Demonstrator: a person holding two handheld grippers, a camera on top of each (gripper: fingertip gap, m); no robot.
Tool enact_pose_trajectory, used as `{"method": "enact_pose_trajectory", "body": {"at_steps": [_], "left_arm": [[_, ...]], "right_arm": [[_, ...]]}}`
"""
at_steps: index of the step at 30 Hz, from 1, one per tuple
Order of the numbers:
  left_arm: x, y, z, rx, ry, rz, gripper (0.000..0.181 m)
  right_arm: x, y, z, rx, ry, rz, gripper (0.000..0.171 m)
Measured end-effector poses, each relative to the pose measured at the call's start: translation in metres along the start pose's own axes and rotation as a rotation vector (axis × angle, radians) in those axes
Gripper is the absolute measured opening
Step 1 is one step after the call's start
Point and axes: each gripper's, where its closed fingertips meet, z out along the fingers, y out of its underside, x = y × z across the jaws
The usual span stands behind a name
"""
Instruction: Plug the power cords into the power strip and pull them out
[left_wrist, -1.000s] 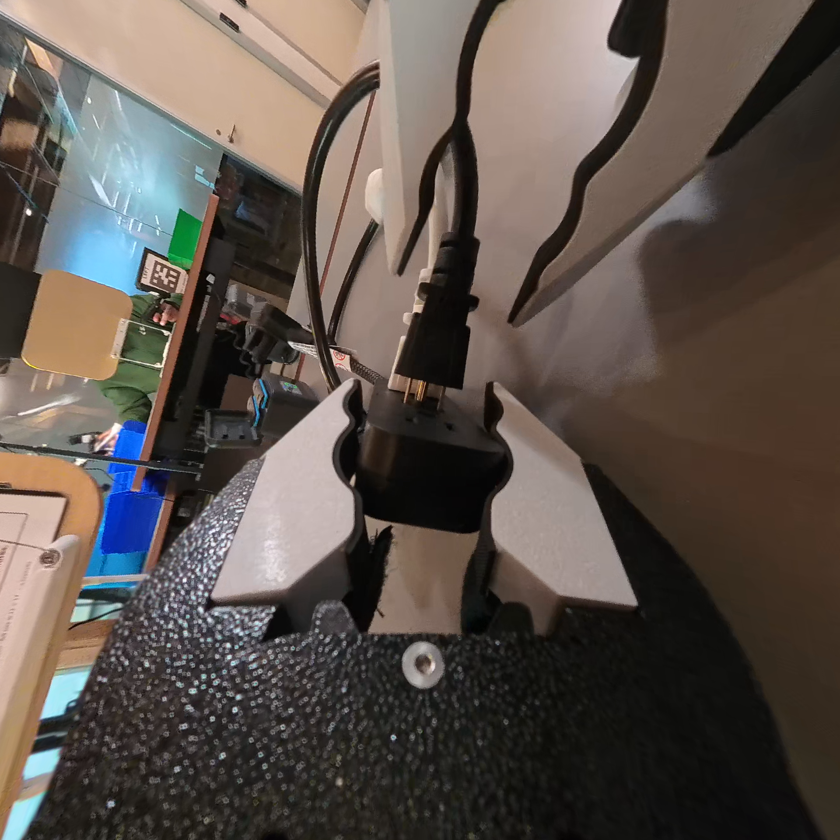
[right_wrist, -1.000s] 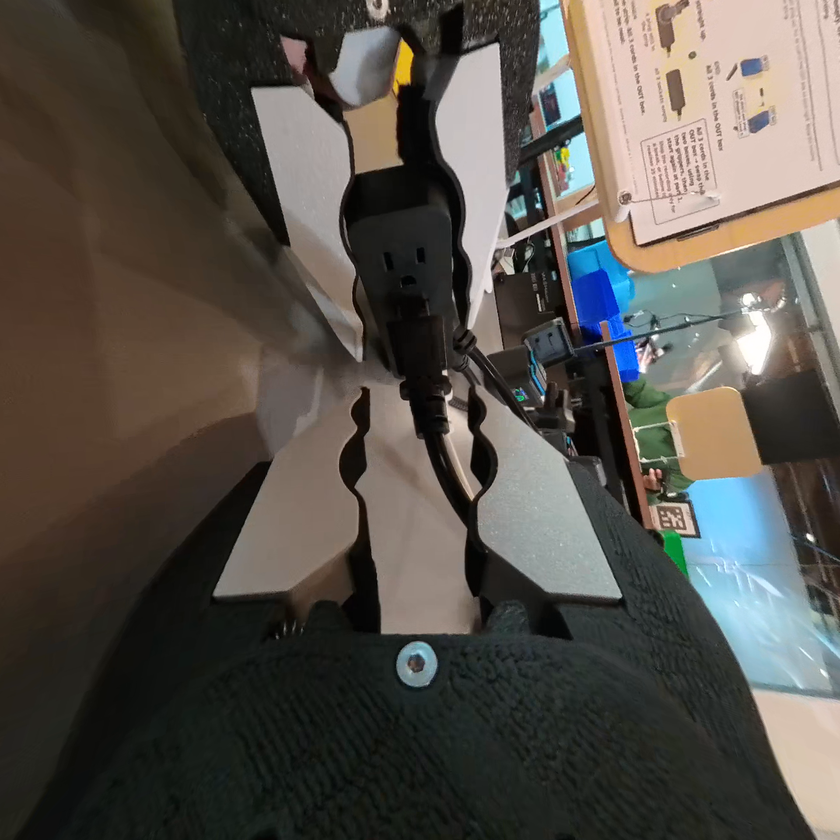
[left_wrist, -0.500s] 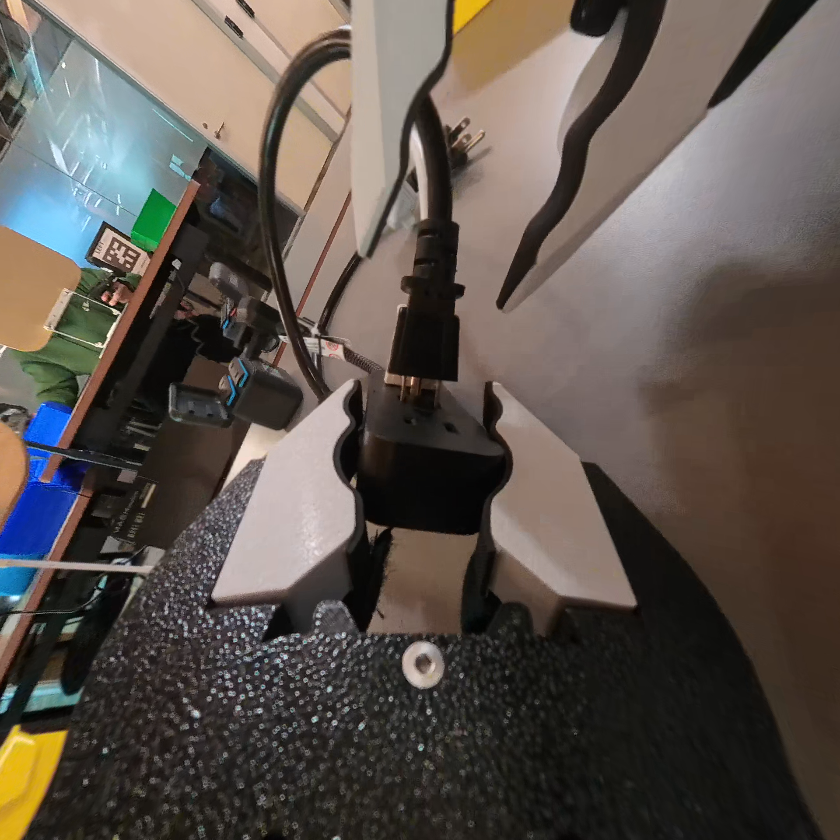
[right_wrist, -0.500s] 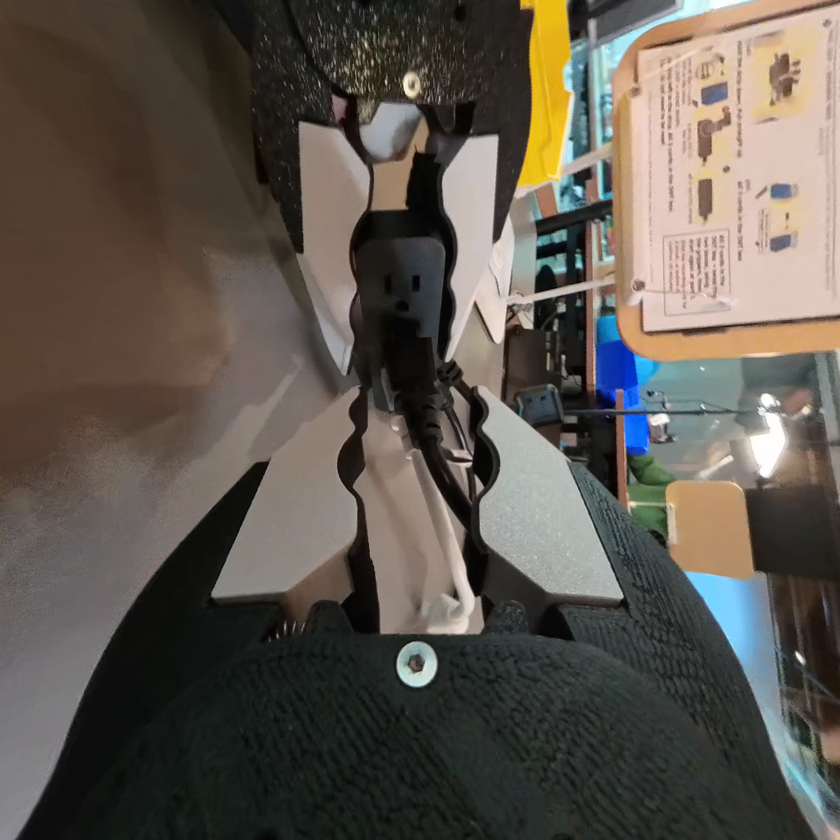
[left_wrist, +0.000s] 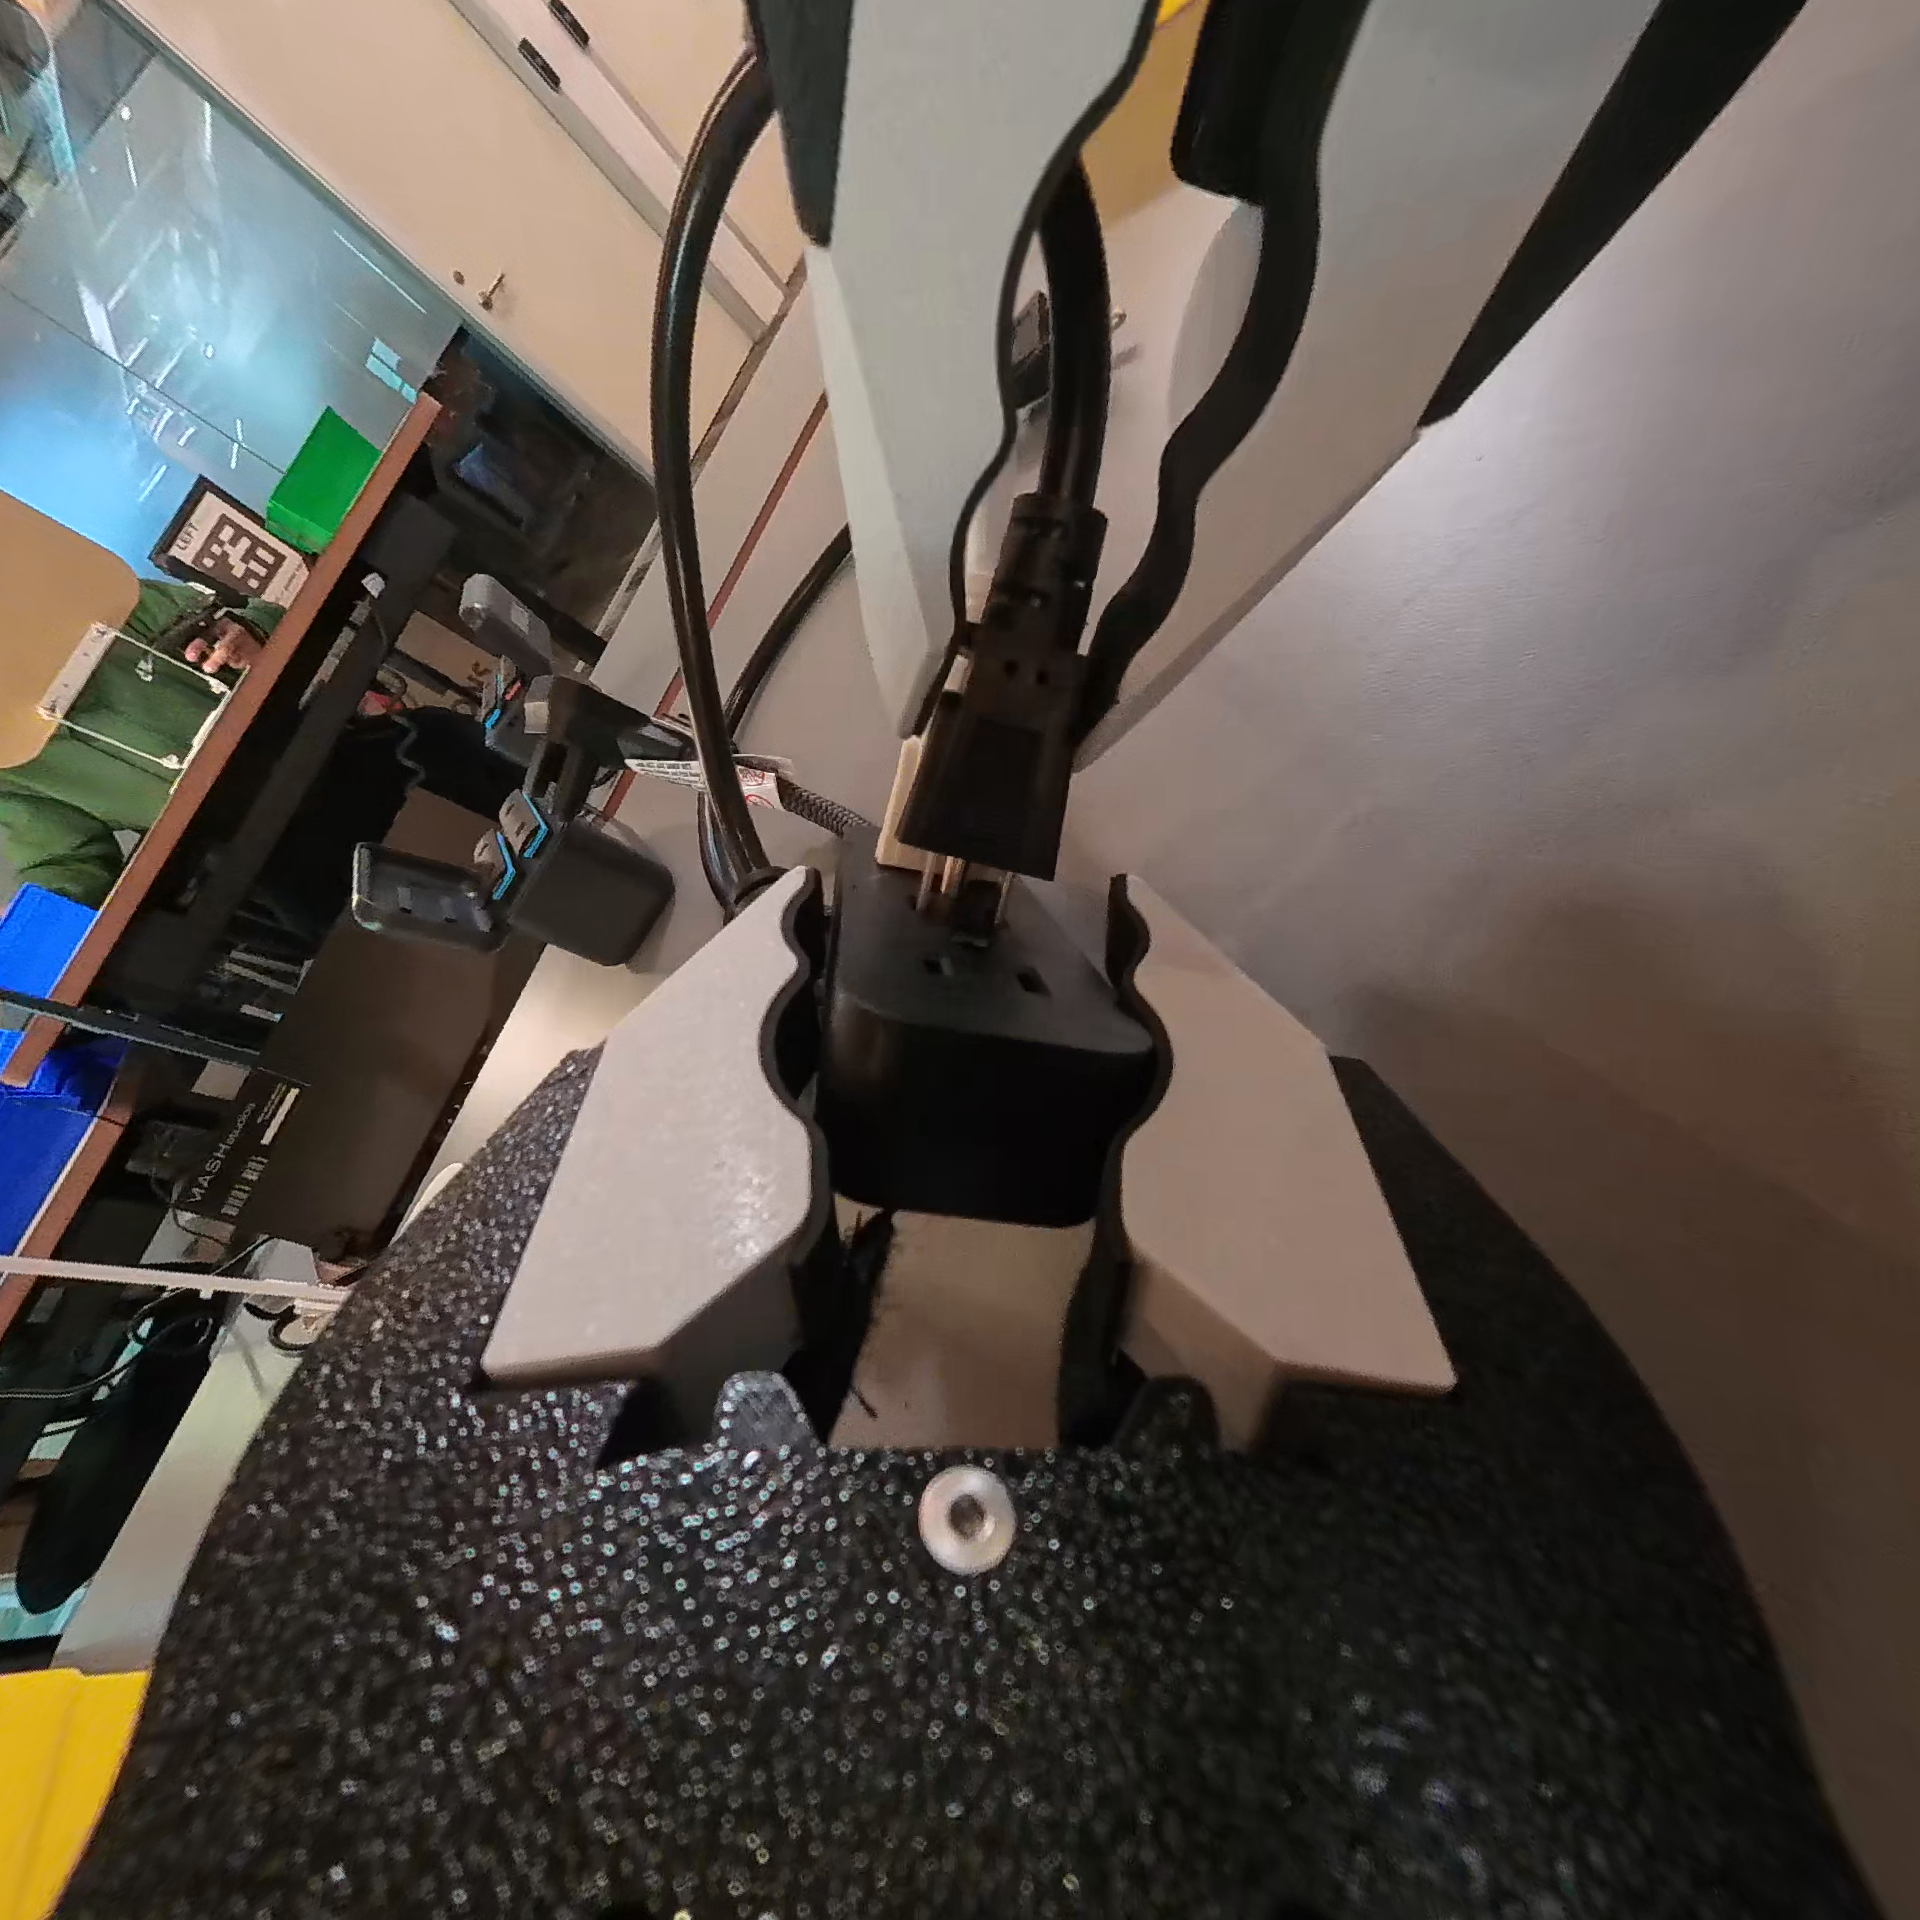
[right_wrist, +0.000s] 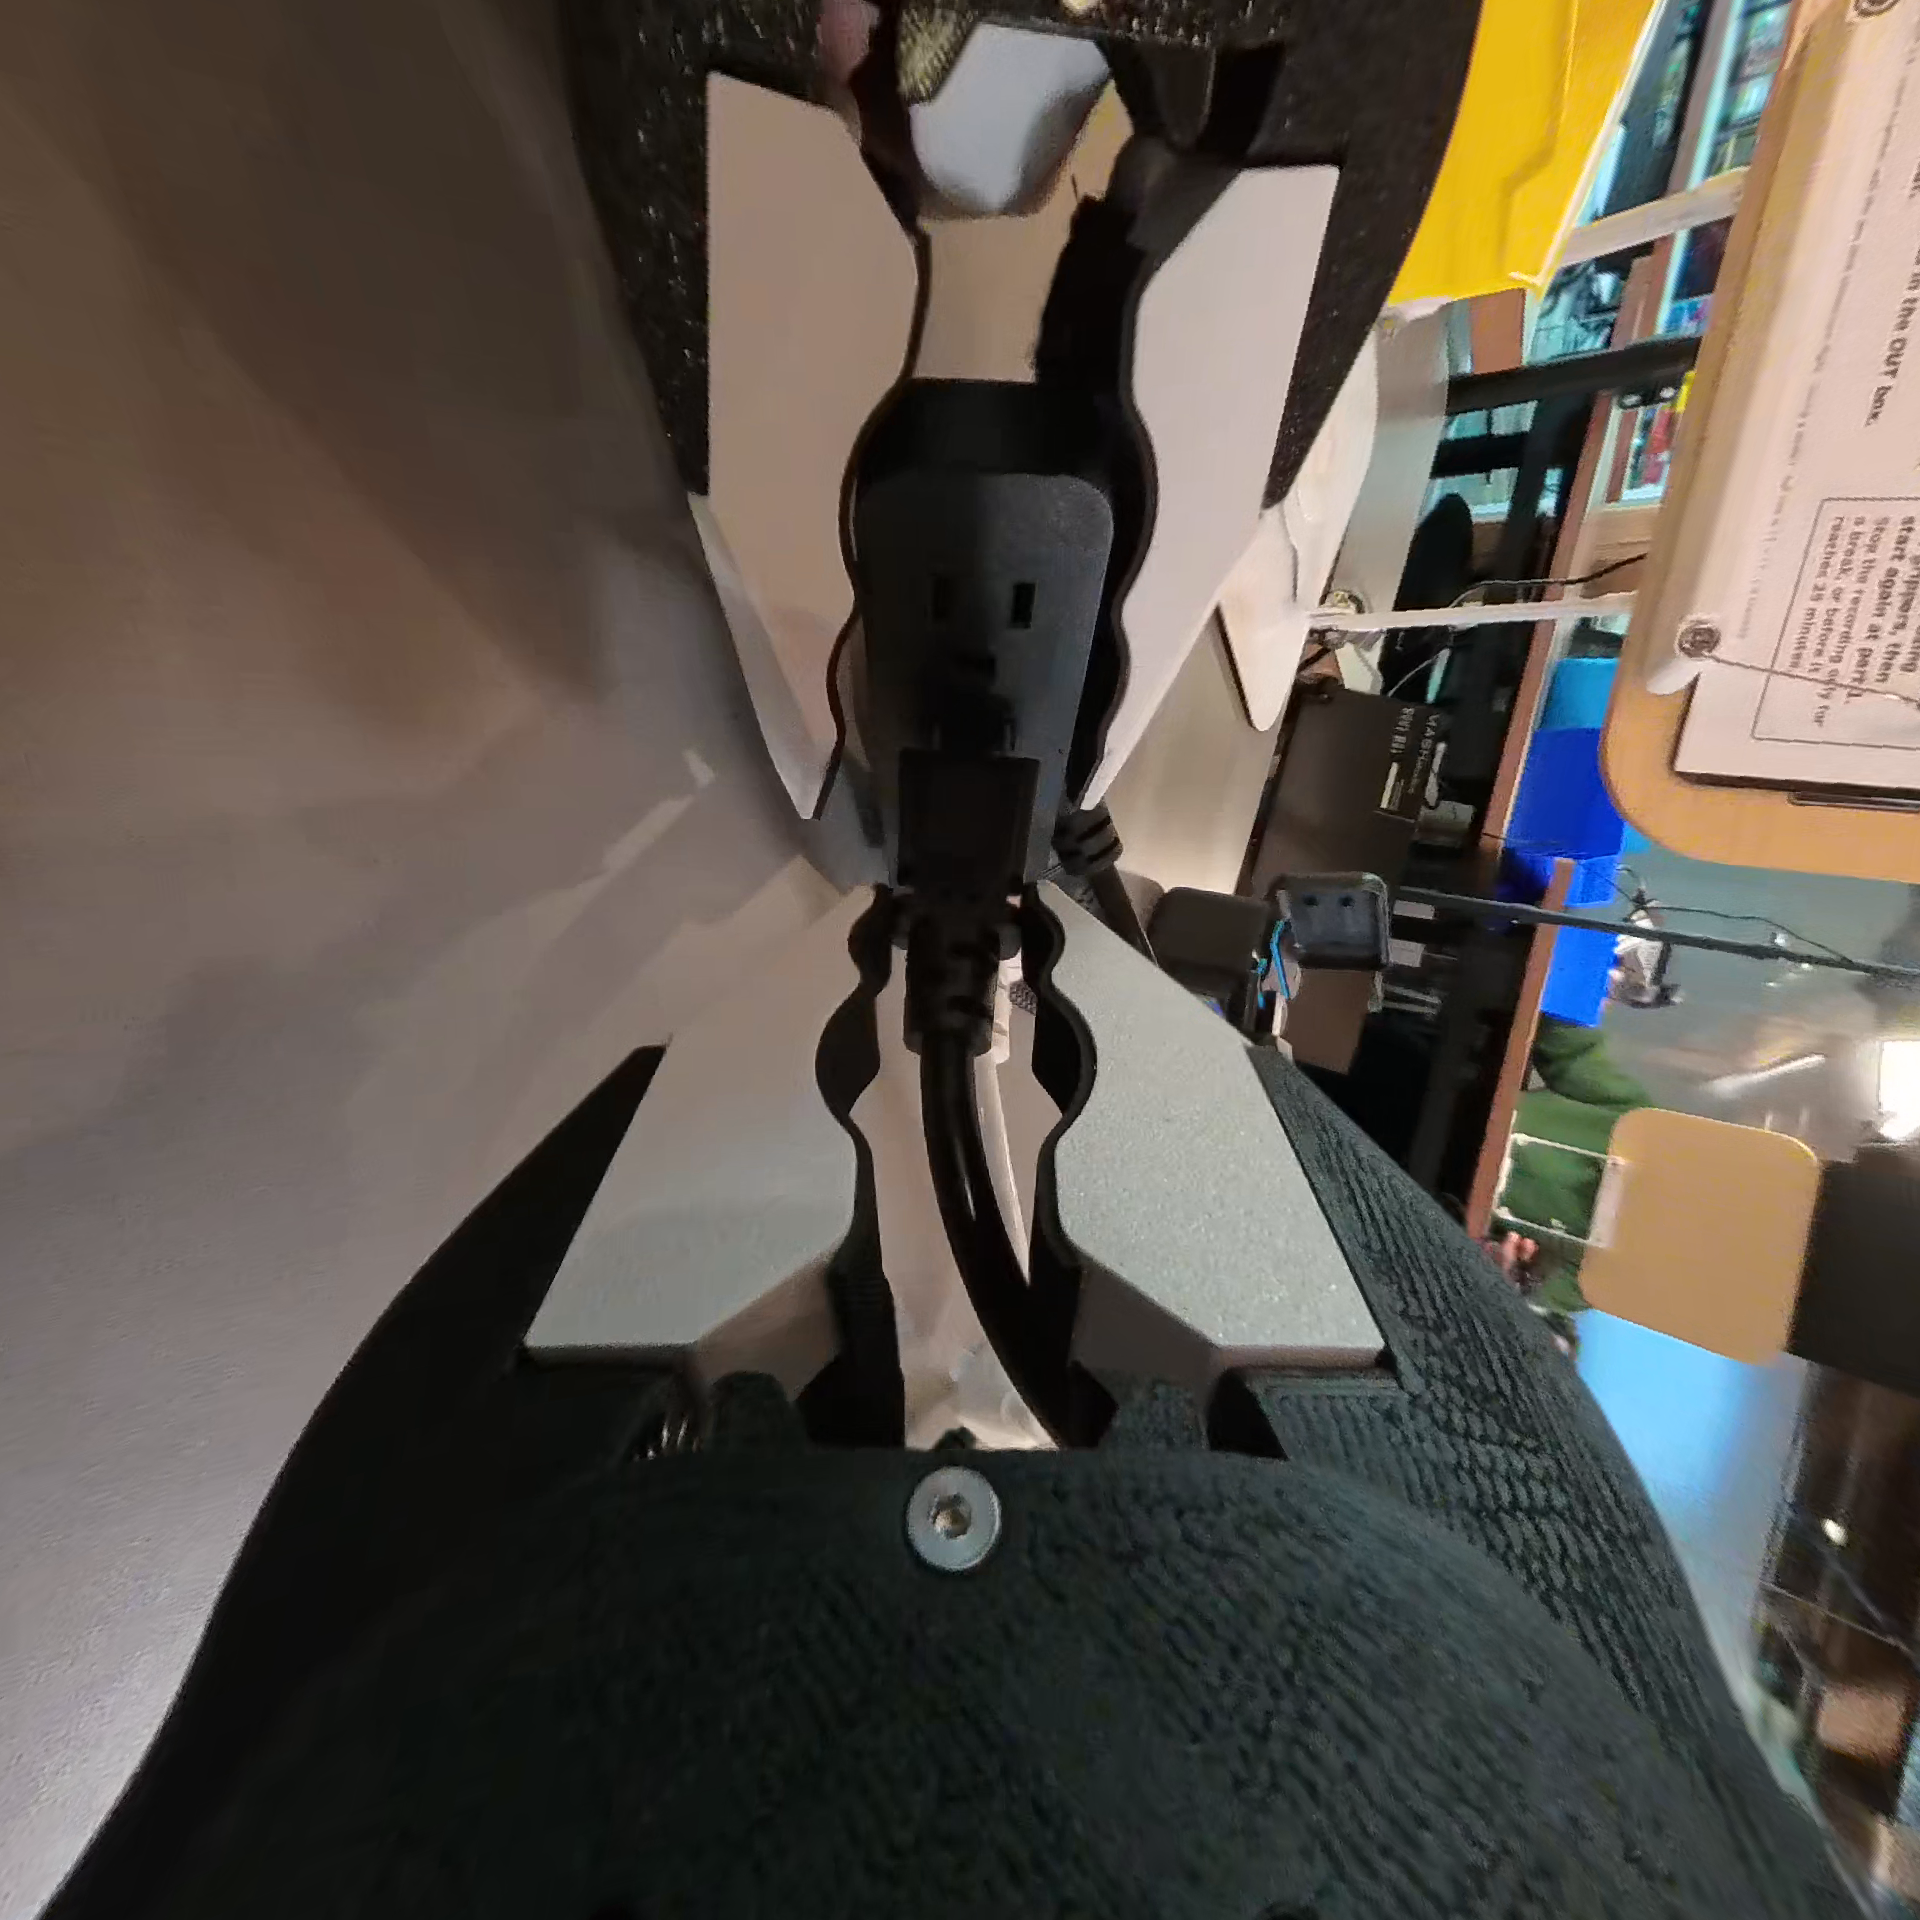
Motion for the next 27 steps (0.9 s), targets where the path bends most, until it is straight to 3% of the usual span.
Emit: {"method": "enact_pose_trajectory", "body": {"at_steps": [9, 12, 27], "left_arm": [[-0.003, 0.014, -0.007, -0.078, -0.055, 0.210, 0.067], [-0.006, 0.013, -0.009, -0.073, -0.074, 0.236, 0.051], [-0.004, 0.015, -0.007, -0.106, -0.037, 0.115, 0.049]], "right_arm": [[-0.001, -0.003, 0.000, 0.024, 0.002, -0.013, 0.023], [-0.003, -0.004, -0.001, 0.029, 0.000, -0.024, 0.022], [-0.001, -0.009, 0.000, 0.097, -0.003, 0.068, 0.022]]}}
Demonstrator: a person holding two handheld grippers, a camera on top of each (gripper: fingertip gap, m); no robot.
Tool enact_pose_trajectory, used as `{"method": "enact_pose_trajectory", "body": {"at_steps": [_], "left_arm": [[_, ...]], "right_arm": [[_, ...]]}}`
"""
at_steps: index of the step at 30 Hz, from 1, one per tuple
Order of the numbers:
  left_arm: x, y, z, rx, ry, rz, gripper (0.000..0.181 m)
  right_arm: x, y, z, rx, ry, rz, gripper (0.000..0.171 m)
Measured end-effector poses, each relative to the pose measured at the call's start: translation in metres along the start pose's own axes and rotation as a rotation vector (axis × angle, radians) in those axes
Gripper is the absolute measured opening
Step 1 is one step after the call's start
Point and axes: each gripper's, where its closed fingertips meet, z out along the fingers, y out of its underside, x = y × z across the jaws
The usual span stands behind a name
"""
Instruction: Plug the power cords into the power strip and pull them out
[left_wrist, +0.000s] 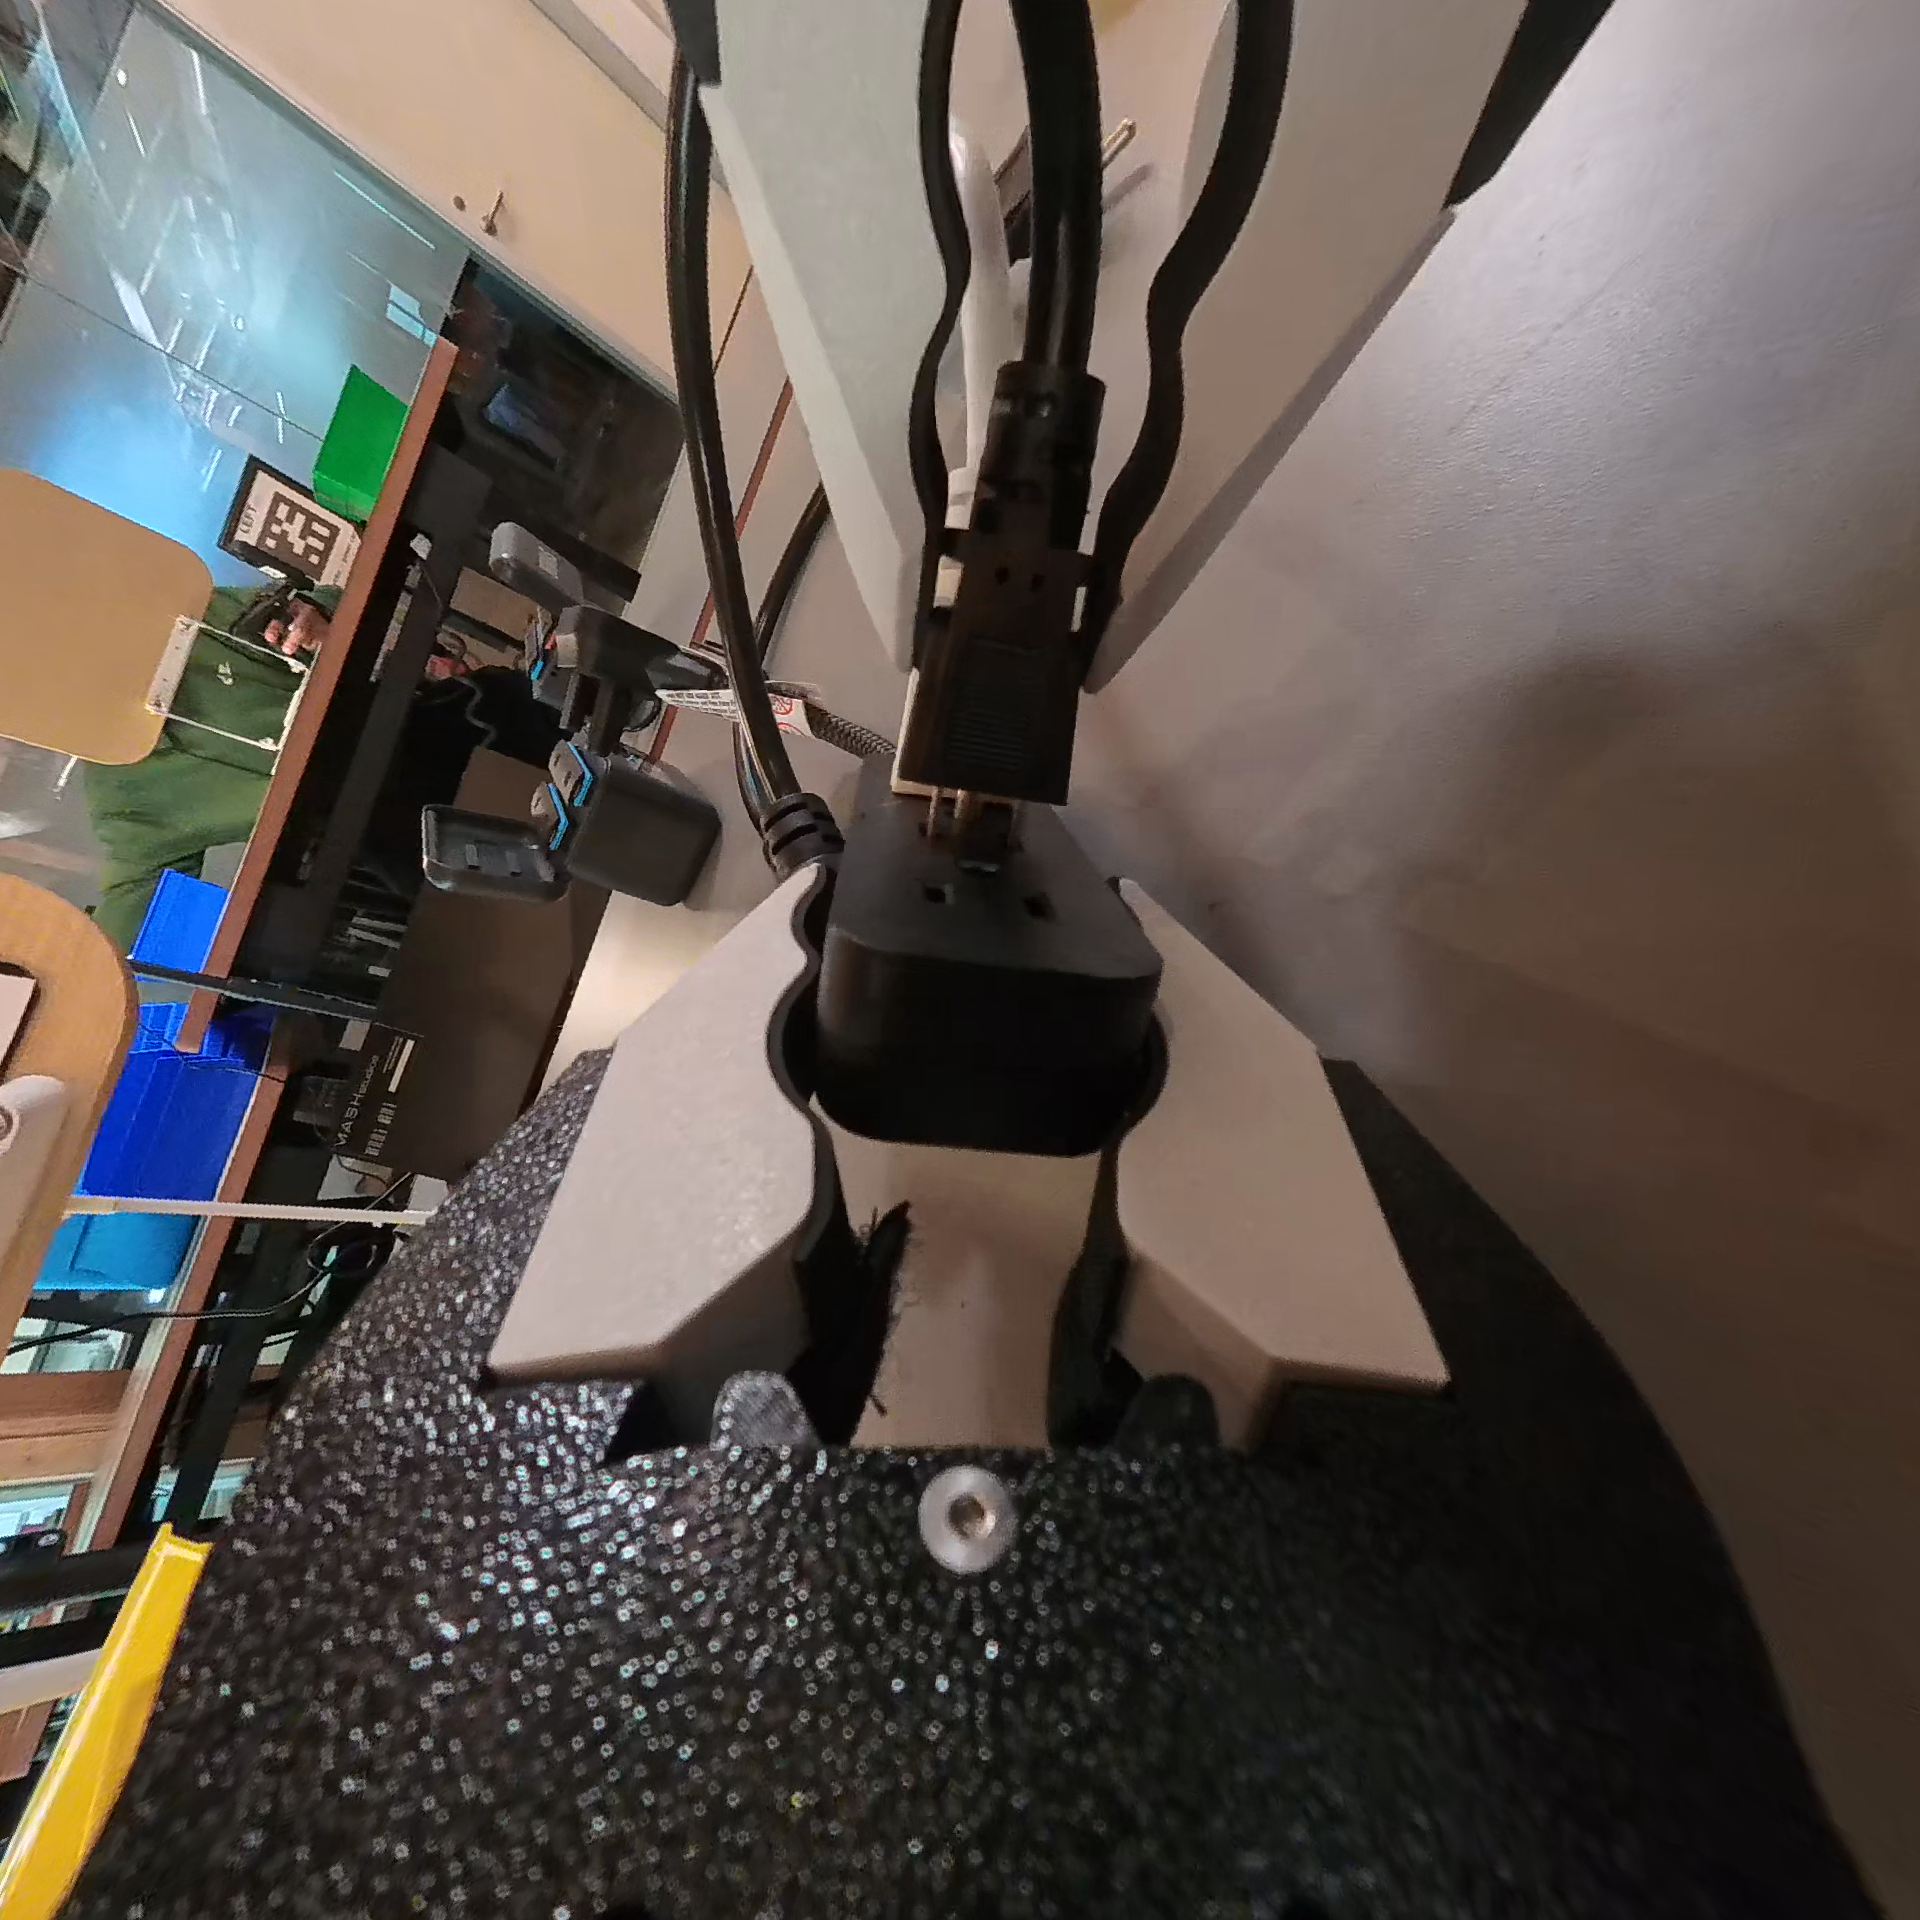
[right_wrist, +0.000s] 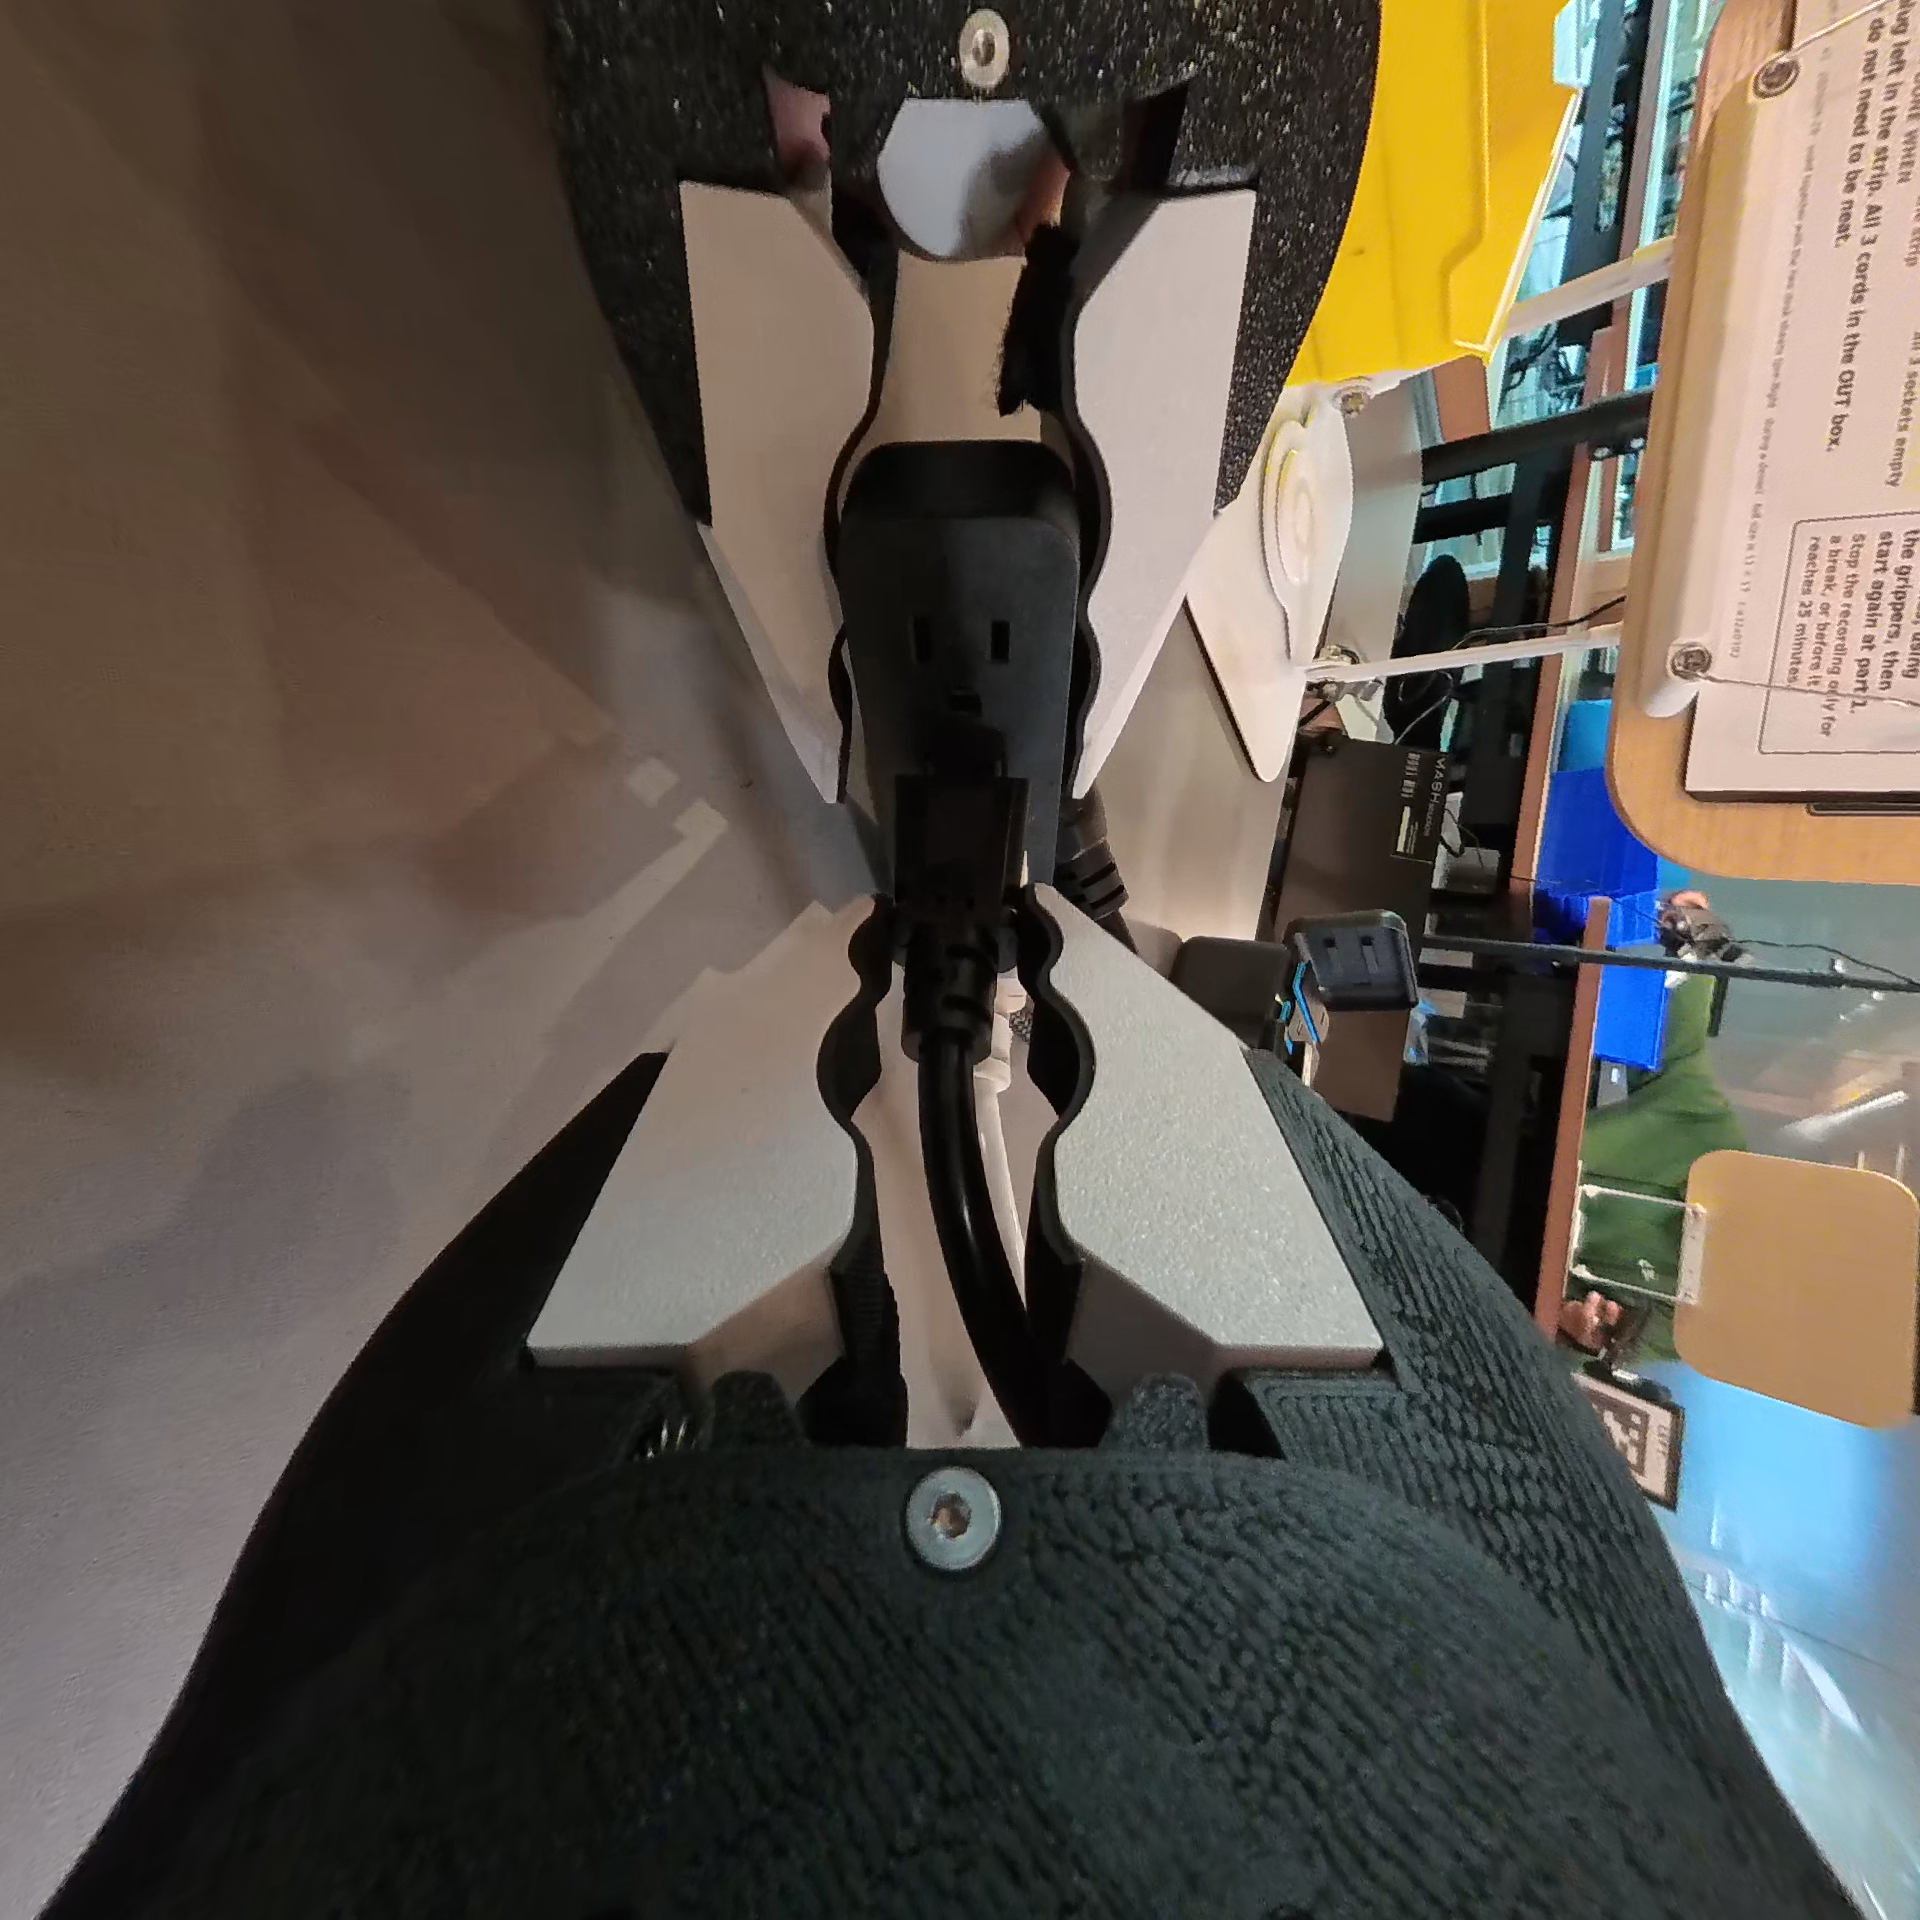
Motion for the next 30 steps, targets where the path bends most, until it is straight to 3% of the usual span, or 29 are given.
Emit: {"method": "enact_pose_trajectory", "body": {"at_steps": [24, 30], "left_arm": [[-0.002, 0.011, 0.006, -0.048, -0.028, -0.016, 0.051], [0.003, 0.003, 0.005, -0.017, -0.005, 0.015, 0.051]], "right_arm": [[0.005, 0.006, 0.006, -0.046, -0.027, -0.065, 0.023], [-0.001, 0.005, -0.003, 0.040, -0.089, -0.033, 0.023]]}}
